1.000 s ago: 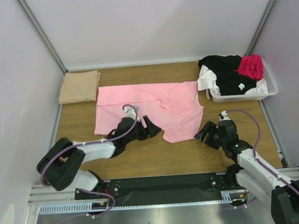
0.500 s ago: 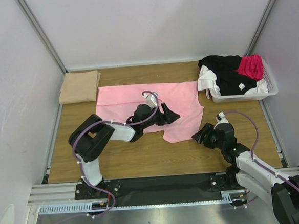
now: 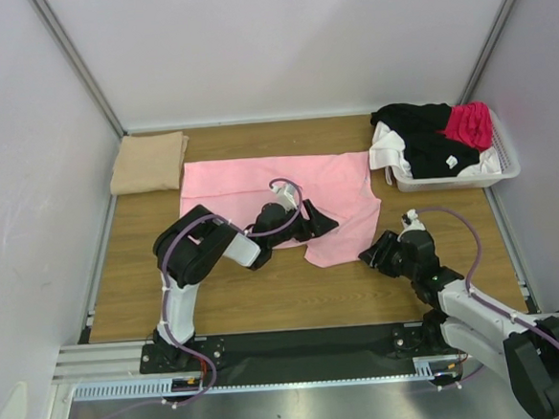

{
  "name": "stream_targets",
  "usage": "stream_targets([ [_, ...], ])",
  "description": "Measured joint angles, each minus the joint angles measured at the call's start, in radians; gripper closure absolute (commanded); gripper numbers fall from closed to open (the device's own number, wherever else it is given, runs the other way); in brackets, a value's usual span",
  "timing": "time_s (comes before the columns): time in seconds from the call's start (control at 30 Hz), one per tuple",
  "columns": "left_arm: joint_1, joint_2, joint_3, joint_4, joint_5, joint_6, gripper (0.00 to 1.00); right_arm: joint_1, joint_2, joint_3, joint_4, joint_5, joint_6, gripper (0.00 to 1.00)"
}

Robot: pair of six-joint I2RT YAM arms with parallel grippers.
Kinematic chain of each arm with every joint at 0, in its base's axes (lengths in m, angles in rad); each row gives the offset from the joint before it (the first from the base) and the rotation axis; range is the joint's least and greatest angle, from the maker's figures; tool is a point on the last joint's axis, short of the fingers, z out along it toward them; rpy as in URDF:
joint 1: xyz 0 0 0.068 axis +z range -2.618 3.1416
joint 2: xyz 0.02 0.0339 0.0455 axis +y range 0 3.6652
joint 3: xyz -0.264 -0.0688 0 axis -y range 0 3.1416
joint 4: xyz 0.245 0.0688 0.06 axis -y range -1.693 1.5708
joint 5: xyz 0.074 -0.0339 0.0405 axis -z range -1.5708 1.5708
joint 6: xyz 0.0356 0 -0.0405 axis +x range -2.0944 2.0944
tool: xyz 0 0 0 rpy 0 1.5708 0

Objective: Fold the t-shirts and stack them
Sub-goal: Fold the tshirt

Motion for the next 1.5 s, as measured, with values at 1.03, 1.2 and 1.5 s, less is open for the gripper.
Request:
stream_targets([
  [1.03,-0.002,0.017,-0.026,0.072,-0.079,-0.082,0.25,0.053,-0.169,0.114,-0.309,0.064,0.033,0.47],
  [1.2,-0.002,0.019,-0.027,0.078,-0.079,-0.082,0.25,0.053,-0.171,0.111,-0.370,0.078,0.019,0.23],
  [1.5,-0.002,0.021,-0.028,0.083,-0.080,-0.081,0.26,0.054,-0.109,0.026,-0.125,0.050,-0.069,0.05],
])
